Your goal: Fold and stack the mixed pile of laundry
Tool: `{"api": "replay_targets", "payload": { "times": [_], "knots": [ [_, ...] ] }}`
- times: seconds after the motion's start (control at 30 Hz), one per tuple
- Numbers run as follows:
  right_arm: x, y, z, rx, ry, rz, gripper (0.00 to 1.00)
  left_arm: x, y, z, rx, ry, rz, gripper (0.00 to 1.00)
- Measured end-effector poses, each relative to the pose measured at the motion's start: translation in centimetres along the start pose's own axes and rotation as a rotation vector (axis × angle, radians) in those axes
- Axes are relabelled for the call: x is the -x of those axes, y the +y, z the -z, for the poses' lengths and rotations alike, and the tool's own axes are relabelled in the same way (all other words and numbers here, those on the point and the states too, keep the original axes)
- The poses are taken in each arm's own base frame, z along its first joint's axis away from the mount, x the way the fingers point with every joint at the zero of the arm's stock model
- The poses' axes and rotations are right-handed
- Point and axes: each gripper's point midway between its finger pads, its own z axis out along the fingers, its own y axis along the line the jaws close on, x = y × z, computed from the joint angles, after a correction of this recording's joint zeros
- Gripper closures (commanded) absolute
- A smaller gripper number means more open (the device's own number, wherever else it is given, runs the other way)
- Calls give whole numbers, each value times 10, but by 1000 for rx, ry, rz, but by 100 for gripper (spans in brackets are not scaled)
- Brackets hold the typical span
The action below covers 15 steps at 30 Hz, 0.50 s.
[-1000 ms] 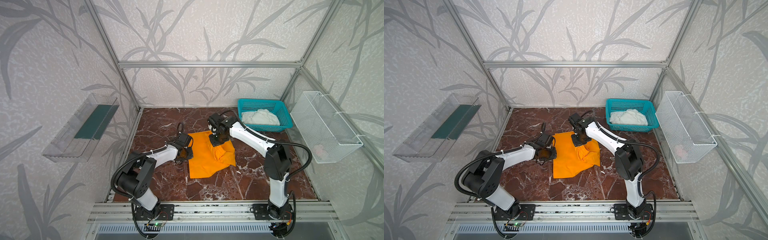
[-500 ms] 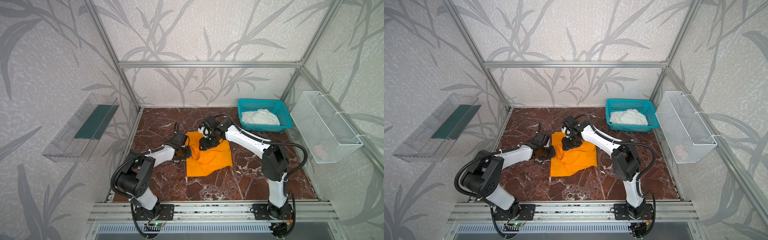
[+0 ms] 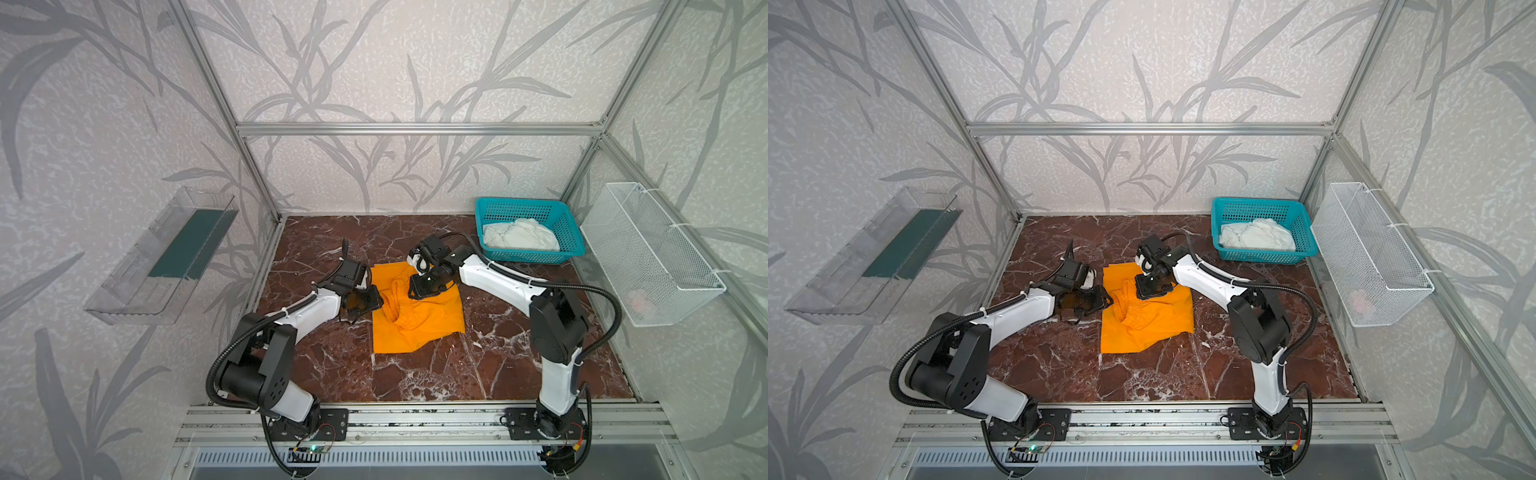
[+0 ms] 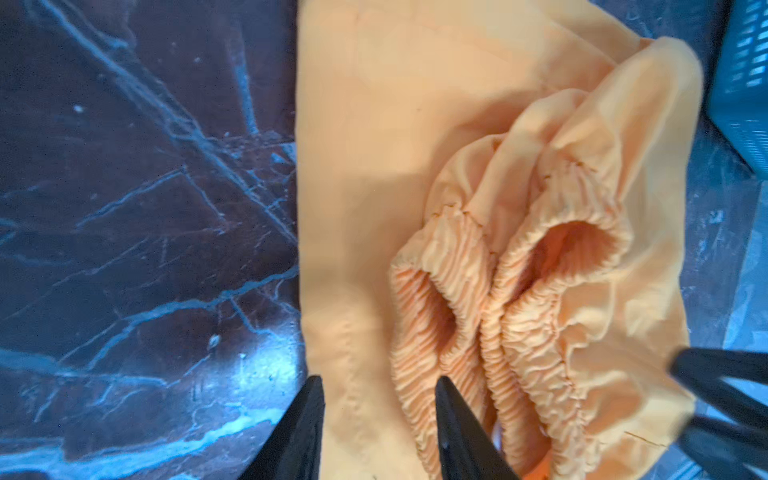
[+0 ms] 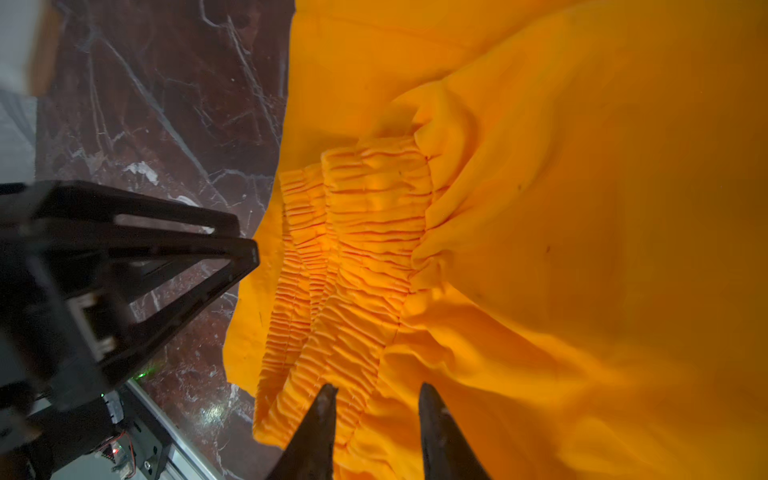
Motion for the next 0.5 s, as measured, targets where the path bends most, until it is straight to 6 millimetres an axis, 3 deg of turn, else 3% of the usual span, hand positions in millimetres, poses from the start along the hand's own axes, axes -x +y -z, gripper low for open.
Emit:
{"api": "replay_targets", "payload": {
  "times": [0.2, 0.5],
  "knots": [
    [-12, 0, -35, 17, 57, -15, 70, 3, -11, -5, -63, 2, 13, 57],
    [-18, 10, -50, 109, 62, -27, 77, -2, -2, -40, -70, 56, 65, 58]
  ]
}}
